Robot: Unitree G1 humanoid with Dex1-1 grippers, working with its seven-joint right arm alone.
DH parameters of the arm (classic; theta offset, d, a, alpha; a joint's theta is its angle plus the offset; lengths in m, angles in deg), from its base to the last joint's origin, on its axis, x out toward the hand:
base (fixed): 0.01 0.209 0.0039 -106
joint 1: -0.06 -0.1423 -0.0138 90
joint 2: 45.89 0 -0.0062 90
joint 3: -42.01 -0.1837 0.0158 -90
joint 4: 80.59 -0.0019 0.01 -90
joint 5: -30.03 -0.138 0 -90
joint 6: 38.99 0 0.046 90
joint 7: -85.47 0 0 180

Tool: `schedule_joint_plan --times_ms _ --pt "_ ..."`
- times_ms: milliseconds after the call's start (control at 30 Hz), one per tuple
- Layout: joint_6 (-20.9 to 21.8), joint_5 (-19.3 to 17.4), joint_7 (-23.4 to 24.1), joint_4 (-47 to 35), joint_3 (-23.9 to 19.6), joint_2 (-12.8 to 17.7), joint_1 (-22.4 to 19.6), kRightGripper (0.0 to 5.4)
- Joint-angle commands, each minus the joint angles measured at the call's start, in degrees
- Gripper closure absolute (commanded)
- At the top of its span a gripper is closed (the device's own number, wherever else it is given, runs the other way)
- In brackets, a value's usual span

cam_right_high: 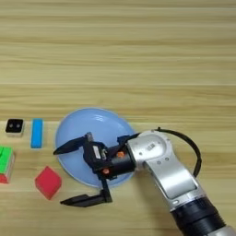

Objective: Move the objects on the table

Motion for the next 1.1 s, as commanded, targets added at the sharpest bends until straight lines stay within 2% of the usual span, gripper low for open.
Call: schedule_joint_plan --times_ms 33,333,733,1100 --pt "2.9 1.6 3.1 -2.1 -0.1 0.0 -3.1 0.02" --pt "3.6 7.3 8.9 -2.1 3.2 -3.6 -4.1 0.02" --pt "2.5 12.9 13.1 -1.1 5.7 -4.4 -4.4 0.02" --pt "2.4 14.0 13.4 -0.9 6.5 -4.1 -4.3 1.23"
